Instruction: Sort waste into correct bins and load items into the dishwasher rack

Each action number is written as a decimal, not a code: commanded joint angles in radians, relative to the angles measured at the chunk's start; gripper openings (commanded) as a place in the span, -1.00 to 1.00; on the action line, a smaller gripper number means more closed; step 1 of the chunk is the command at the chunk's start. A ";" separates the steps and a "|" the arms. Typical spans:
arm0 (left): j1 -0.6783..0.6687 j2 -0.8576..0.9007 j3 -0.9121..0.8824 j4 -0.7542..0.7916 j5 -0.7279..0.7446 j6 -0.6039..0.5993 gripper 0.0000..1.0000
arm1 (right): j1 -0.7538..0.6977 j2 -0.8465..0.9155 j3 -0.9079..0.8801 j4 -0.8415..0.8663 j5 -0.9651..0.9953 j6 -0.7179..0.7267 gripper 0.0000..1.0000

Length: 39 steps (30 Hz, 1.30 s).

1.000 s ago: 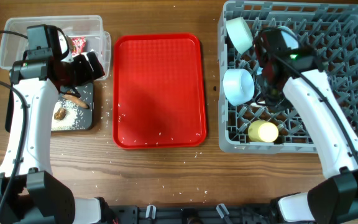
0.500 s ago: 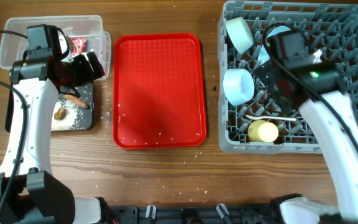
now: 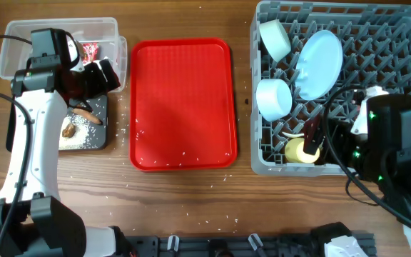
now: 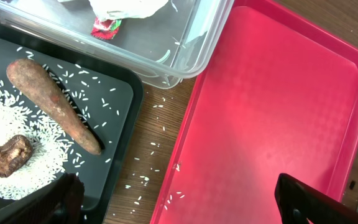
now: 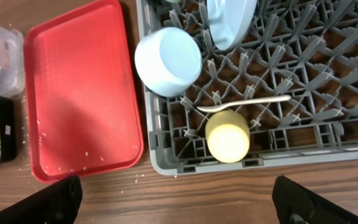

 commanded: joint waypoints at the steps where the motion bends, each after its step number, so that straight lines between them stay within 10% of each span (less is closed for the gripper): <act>1: 0.001 -0.011 0.013 0.002 0.001 0.002 1.00 | 0.000 -0.001 0.016 0.001 -0.003 -0.030 1.00; 10: 0.001 -0.011 0.013 0.002 0.001 0.002 1.00 | -0.029 -0.055 -0.089 0.377 0.097 -0.285 0.99; 17: 0.001 -0.011 0.013 0.002 0.001 0.002 1.00 | -0.171 -0.415 -0.783 1.099 -0.084 -0.380 0.99; 25: 0.001 -0.011 0.013 0.002 0.001 0.002 1.00 | -0.224 -0.837 -1.394 1.535 -0.124 -0.378 0.99; 39: 0.001 -0.011 0.013 0.002 0.001 0.002 1.00 | -0.223 -0.994 -1.464 1.416 -0.121 -0.377 0.99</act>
